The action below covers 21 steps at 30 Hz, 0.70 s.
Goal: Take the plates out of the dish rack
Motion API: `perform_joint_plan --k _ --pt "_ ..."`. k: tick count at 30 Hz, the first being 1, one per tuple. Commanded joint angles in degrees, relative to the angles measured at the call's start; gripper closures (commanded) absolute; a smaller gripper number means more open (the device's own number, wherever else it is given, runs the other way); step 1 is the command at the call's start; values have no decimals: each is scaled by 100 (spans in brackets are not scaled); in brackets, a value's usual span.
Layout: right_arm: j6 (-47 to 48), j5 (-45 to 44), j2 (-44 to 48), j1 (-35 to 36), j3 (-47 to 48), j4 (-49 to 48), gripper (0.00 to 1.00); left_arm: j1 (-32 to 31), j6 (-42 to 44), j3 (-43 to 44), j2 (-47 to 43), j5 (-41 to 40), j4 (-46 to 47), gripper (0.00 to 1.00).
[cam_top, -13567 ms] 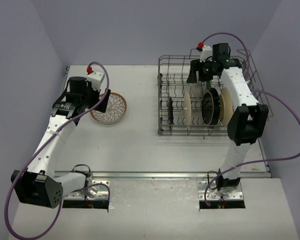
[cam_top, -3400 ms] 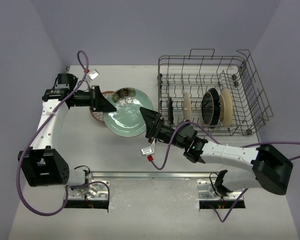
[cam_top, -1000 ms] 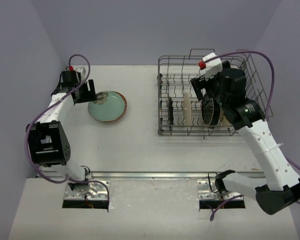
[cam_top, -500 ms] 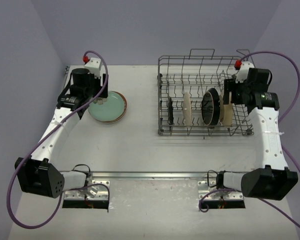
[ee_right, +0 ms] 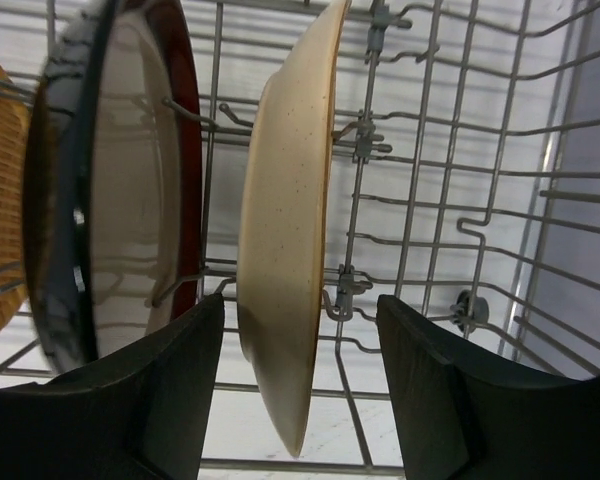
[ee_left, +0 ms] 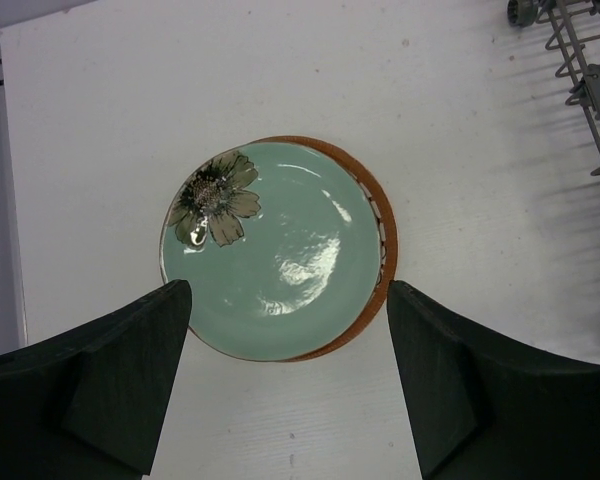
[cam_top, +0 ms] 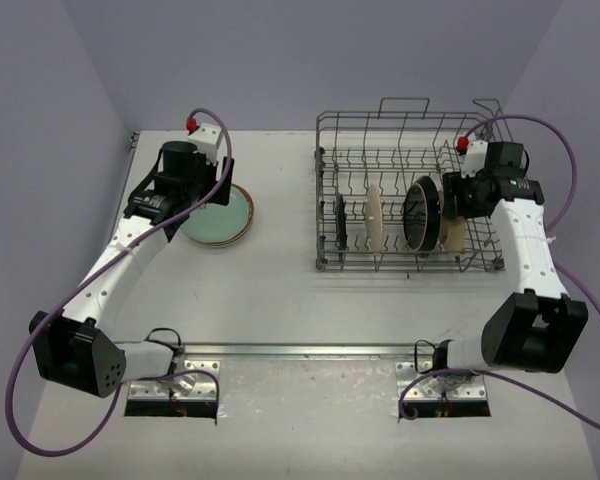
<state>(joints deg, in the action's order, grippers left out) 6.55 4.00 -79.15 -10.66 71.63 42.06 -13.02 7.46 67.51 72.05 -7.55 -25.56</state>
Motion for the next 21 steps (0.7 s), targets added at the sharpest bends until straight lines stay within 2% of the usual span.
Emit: perform_joint_plan --k 1,3,6,14,16,17,21 --pt "174 168 -167 -70 -175 -404 38 16 -43 190 -40 -36 78 22" --pt "209 201 -236 -97 -241 -510 39 18 -43 186 14 -38 60 22" --pt "229 287 -307 -150 -266 -566 50 18 -51 214 83 -61 66 22" --pt "123 782 -133 -210 201 -137 92 28 -115 263 189 -25 45 22" --pt "38 924 -62 -224 373 42 99 35 -129 263 203 -11 59 21" --pt "-44 958 -41 -226 447 116 100 36 -123 263 219 5 53 21" --pt "-312 1080 93 -282 890 393 100 48 -22 363 290 29 -88 2"
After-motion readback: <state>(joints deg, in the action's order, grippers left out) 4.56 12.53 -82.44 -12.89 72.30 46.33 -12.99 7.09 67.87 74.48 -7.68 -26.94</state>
